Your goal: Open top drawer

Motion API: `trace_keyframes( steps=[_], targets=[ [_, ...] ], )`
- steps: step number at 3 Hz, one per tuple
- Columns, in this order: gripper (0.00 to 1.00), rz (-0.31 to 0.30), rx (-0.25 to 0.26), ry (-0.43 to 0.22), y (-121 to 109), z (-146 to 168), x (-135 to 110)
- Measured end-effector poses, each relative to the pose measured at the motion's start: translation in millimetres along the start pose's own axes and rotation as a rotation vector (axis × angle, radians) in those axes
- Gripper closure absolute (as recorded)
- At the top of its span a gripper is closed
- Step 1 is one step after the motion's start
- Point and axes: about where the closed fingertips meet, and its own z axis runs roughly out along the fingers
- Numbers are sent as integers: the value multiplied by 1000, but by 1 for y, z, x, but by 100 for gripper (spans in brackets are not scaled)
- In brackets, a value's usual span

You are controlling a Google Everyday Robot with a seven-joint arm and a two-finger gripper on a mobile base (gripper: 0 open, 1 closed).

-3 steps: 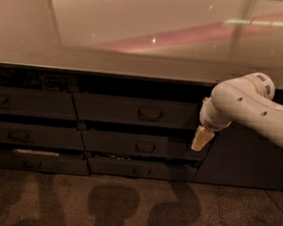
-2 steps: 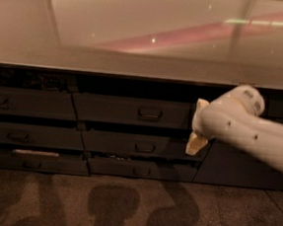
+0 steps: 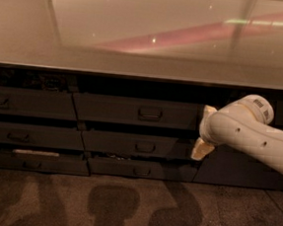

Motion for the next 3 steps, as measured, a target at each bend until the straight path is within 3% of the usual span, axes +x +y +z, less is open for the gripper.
trace_keyframes(
  steps=[1,2,3],
  targets=[
    [0,89,-59,-111,-14,1,0],
    [0,130,-48,-173,-34,-15,3],
    [0,130,-48,-174,-34,-15,3]
  ],
)
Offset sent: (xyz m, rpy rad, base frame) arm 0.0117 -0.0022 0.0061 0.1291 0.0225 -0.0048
